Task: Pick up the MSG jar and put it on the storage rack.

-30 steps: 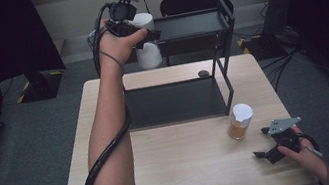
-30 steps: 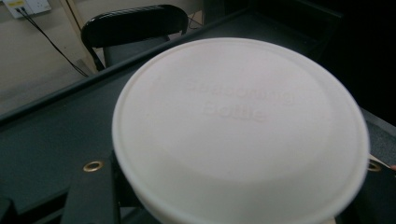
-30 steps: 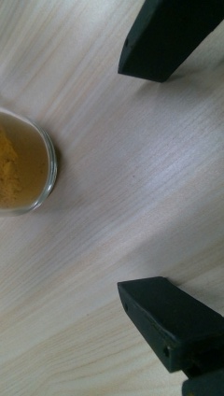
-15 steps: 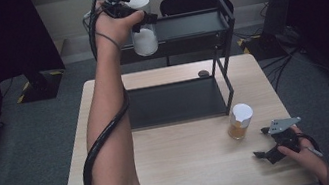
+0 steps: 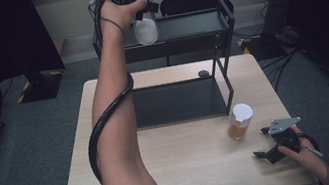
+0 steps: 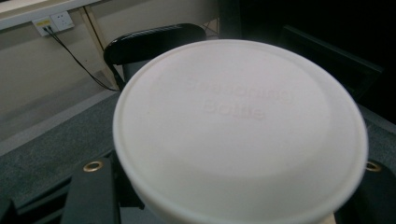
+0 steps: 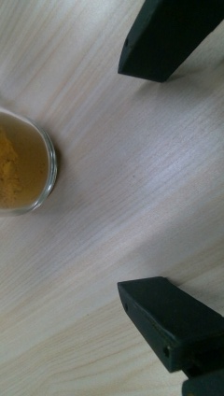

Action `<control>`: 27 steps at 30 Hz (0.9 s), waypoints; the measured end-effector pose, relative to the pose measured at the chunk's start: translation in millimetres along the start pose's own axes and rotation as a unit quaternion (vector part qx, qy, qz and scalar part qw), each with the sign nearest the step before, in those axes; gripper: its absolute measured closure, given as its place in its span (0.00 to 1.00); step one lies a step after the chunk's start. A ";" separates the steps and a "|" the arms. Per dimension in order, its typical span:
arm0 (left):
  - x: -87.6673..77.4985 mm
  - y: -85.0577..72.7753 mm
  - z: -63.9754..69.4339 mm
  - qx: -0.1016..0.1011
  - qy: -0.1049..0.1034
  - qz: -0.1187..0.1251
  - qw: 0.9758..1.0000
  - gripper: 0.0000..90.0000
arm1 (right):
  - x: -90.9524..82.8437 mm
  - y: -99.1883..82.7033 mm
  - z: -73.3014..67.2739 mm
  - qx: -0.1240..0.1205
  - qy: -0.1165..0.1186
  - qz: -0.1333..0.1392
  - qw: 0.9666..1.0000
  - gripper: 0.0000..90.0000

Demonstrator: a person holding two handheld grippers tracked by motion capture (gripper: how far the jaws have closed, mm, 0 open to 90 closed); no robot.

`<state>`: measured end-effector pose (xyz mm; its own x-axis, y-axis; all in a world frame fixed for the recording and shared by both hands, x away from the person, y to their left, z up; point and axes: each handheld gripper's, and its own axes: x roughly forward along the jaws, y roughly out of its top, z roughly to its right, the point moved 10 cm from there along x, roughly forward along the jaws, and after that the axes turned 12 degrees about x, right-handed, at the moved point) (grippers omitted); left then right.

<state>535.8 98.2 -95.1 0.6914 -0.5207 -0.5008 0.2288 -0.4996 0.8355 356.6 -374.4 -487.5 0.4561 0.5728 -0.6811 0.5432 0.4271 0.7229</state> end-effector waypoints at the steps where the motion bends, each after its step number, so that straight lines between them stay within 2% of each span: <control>1: 0.0 0.0 0.0 0.000 0.000 0.000 1.000 0.38 | 0.0 0.0 0.0 0.000 0.000 0.000 1.000 0.00; 3: 8.4 2.0 -3.9 0.000 0.000 0.000 1.000 0.38 | 0.0 0.0 0.0 0.000 0.000 0.000 1.000 0.00; 15: 35.4 2.1 -11.5 0.000 0.004 -0.012 1.000 0.38 | 0.0 0.0 0.0 0.000 0.000 0.000 1.000 0.00; 27: 33.5 -3.7 -11.0 -0.010 0.008 -0.001 1.000 0.38 | 0.0 -0.1 0.0 0.000 0.000 0.000 1.000 0.00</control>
<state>565.7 90.2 -112.4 0.7013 -0.5094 -0.4988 0.2439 -0.4860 0.8392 356.6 -374.4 -487.6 0.4562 0.5728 -0.6811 0.5428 0.4274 0.7230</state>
